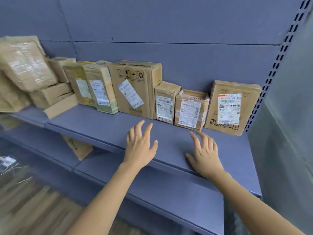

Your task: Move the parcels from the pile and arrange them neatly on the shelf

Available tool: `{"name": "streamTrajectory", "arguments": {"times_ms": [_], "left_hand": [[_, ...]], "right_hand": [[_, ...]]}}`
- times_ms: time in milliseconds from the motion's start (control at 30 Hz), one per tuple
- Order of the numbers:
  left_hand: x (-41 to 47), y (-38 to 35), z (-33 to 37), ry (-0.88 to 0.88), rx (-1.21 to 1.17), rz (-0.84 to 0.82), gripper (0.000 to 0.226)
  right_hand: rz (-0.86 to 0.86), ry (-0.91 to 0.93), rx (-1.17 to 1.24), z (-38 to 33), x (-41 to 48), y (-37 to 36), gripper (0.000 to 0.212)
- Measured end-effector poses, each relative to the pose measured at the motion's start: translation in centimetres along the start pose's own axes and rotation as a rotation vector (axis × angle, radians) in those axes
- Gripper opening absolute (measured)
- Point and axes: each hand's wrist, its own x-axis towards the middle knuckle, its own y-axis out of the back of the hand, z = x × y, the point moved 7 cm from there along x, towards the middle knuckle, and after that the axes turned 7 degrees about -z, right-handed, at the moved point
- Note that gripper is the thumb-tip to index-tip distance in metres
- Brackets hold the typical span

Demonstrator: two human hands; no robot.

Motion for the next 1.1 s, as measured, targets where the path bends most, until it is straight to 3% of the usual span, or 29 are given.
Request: {"name": "streamTrajectory", "arguments": {"times_ms": [200, 367, 633, 867, 1100], "left_hand": [[-3.0, 3.6, -11.7, 0.143, 0.044, -0.008, 0.063], [-8.1, 6.4, -25.4, 0.342, 0.088, -0.091, 0.066], [-16.4, 14.7, -42.6, 0.625, 0.109, -0.044, 0.064], [-19.5, 17.2, -51.6, 0.742, 0.093, 0.011, 0.063], [-17.3, 16.7, -61.1, 0.766, 0.069, 0.039, 0.063]], "right_hand": [[0.030, 0.250, 0.211, -16.1, 4.5, 0.4, 0.074], [-0.013, 0.454, 0.232, -30.7, 7.9, -1.1, 0.066], [-0.071, 0.684, 0.317, -53.5, 8.2, -3.8, 0.068], [-0.152, 0.795, 0.377, -65.5, 9.1, -5.6, 0.072], [-0.188, 0.844, 0.370, -74.8, 13.7, -9.6, 0.073]]}}
